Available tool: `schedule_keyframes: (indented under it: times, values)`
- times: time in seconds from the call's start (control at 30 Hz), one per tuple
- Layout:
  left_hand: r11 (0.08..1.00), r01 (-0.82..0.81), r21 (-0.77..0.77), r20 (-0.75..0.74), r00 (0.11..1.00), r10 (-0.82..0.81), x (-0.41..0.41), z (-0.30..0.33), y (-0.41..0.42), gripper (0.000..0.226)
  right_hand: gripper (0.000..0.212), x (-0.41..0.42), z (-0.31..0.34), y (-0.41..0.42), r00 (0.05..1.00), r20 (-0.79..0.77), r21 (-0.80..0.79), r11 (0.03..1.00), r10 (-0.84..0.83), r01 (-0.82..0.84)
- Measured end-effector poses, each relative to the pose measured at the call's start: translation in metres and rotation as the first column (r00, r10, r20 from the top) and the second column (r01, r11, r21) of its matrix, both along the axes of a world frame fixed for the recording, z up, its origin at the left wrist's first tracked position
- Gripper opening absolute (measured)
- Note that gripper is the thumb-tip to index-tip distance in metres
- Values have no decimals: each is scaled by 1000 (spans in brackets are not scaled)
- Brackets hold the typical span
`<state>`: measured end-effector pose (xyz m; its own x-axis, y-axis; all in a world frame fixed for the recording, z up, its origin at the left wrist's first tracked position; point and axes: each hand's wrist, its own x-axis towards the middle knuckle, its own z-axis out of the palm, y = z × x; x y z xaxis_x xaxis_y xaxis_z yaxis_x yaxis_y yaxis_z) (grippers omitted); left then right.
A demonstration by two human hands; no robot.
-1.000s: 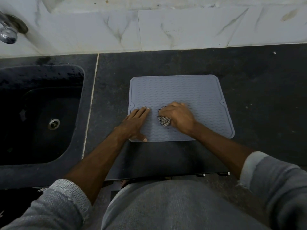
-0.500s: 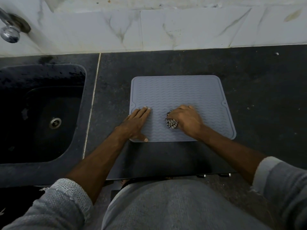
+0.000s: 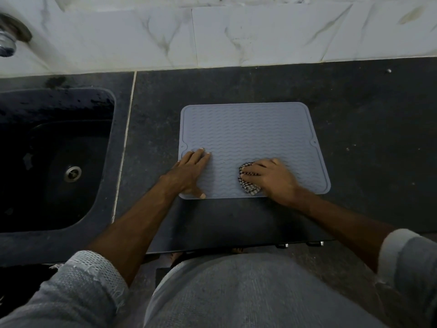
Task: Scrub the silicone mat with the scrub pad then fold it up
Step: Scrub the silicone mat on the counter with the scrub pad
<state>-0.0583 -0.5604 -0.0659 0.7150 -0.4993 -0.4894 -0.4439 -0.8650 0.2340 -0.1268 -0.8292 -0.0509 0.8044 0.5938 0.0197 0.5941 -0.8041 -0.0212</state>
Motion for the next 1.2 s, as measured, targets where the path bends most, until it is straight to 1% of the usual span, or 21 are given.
schedule_keyframes:
  times: [0.1, 0.23, 0.3, 0.4, 0.47, 0.53, 0.6, 0.7, 0.73, 0.87, 0.93, 1.07, 1.2]
  values:
    - [1000, -4, 8, -1, 1000, 4, 0, 0, -2, 127, 49, 2, 4, 20, 1000, 10, 25, 1000, -3, 2]
    - [999, -4, 36, 18, 1000, 3, 0, 0, -5, 128, 36, -2, -3, 64, 998, 10, 61, 996, 58, -59]
    - [999, -4, 32, 14, 1000, 4, -1, 1, -4, 127, 35, -5, -3, 58, 997, 33, 53, 996, 69, -71]
    - [1000, -3, 18, -1, 1000, 3, 0, 1, -2, 126, 38, -12, -4, 17, 993, 79, 38, 995, 92, -96]
    - [1000, -3, 22, 1, 1000, 3, 0, 2, -2, 126, 47, -16, -6, -5, 994, 86, 23, 997, 68, -71]
    - [1000, -2, 28, 4, 1000, 2, -1, 3, -3, 126, 53, -16, -9, -9, 997, 66, 3, 999, 38, -38]
    - [999, -6, 32, 7, 1000, 6, -1, 4, -5, 126, 51, -11, -10, -2, 997, 72, 18, 1000, 17, -18]
    - [999, -10, 40, 6, 1000, 9, -1, 6, -6, 127, 37, 2, -4, 22, 997, 73, 48, 999, 4, -8]
    - [999, -10, 46, 6, 1000, 10, -1, 6, -7, 127, 37, 8, -2, 34, 998, 59, 55, 998, -6, 3]
    - [997, -18, 74, 13, 1000, 17, -2, 6, -10, 128, 47, 25, -6, 70, 998, -54, -12, 999, -39, 38]
    - [998, -12, 67, 15, 1000, 11, -2, 6, -9, 128, 47, 24, -5, 60, 997, -57, -24, 999, -45, 43]
    - [999, 0, 36, 9, 1000, 0, -2, 6, -5, 127, 42, 15, -3, 6, 996, -40, -1, 997, -82, 82]
    - [1000, -3, 24, -26, 1000, 4, 1, 7, -6, 126, 50, 14, -1, -6, 986, -90, -49, 989, -140, 136]
